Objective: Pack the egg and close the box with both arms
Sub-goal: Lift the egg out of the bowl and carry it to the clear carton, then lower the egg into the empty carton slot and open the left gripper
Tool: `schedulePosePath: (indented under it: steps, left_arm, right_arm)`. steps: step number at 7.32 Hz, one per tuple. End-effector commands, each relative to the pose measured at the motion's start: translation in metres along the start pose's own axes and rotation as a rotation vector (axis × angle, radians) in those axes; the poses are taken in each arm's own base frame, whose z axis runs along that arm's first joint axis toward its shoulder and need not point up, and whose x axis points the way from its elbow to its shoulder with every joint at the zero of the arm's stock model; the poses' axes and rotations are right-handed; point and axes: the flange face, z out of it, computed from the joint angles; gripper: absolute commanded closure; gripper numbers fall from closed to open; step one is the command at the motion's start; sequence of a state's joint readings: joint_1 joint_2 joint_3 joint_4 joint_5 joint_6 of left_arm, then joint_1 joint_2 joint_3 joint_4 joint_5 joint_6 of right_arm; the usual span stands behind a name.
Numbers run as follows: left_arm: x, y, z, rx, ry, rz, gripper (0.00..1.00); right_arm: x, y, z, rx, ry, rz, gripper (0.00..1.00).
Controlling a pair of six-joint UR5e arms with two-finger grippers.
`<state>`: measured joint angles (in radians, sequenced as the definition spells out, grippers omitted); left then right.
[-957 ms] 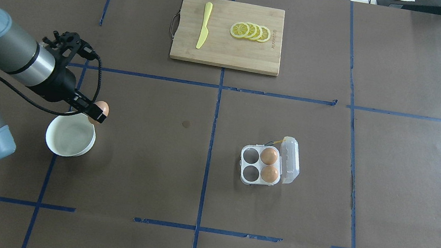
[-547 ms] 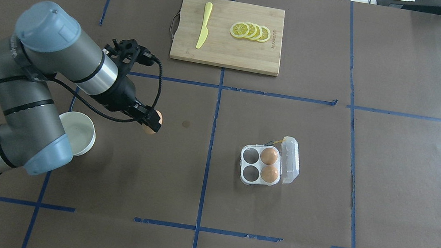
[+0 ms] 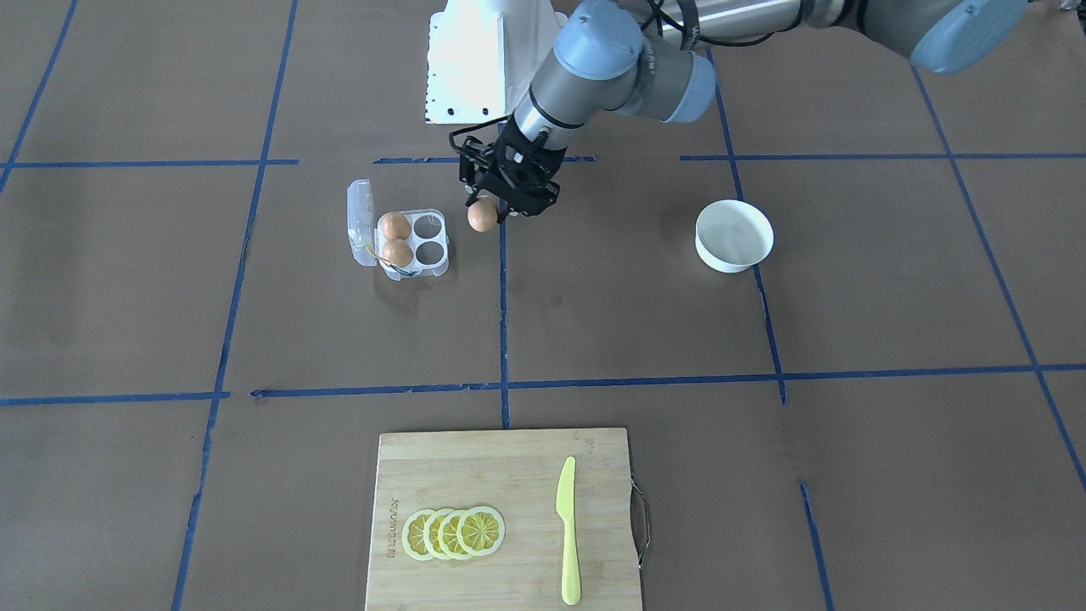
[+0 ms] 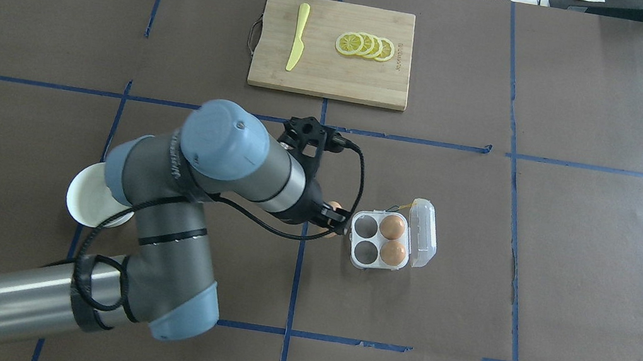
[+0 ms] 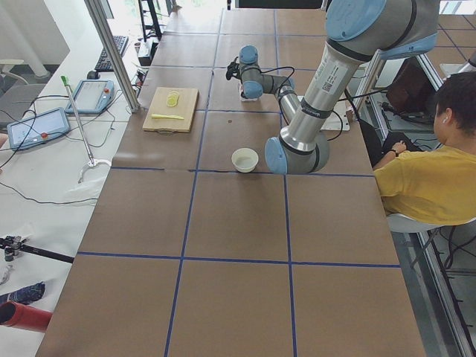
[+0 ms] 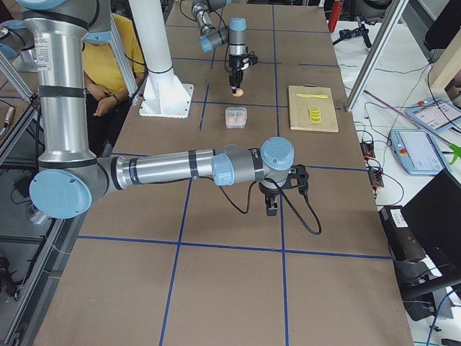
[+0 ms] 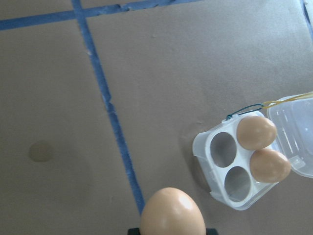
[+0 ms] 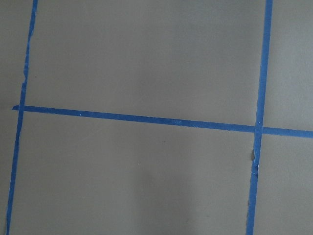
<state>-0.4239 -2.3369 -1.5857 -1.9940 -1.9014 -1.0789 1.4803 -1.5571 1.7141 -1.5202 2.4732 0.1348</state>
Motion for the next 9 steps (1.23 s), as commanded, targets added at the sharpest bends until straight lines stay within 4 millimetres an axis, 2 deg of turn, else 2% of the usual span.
schedulePosePath:
  steps: [1, 3, 4, 6, 9]
  left_arm:
    - [0.055, -0.010, 0.034, 0.068, -0.033, -0.008, 1.00]
    - [0.061, -0.009, 0.038, 0.113, -0.052, 0.005, 1.00]
    - [0.070, -0.006, 0.039, 0.146, -0.060, 0.013, 1.00]
    - [0.069, -0.004, 0.038, 0.154, -0.062, 0.018, 1.00]
    - [0.069, 0.017, 0.055, 0.118, -0.070, 0.025, 1.00]
  right_arm:
    - [0.002, 0.000, 0.002, -0.003, 0.004, 0.001, 0.00]
    - [0.005, 0.000, 0.003, -0.006, 0.006, 0.006, 0.00]
    - [0.004, -0.002, 0.003, 0.010, 0.005, -0.014, 0.00]
    - [0.002, -0.005, 0.001, 0.046, -0.003, -0.058, 0.00]
    - [0.003, -0.006, 0.004, 0.043, -0.001, -0.055, 0.00]
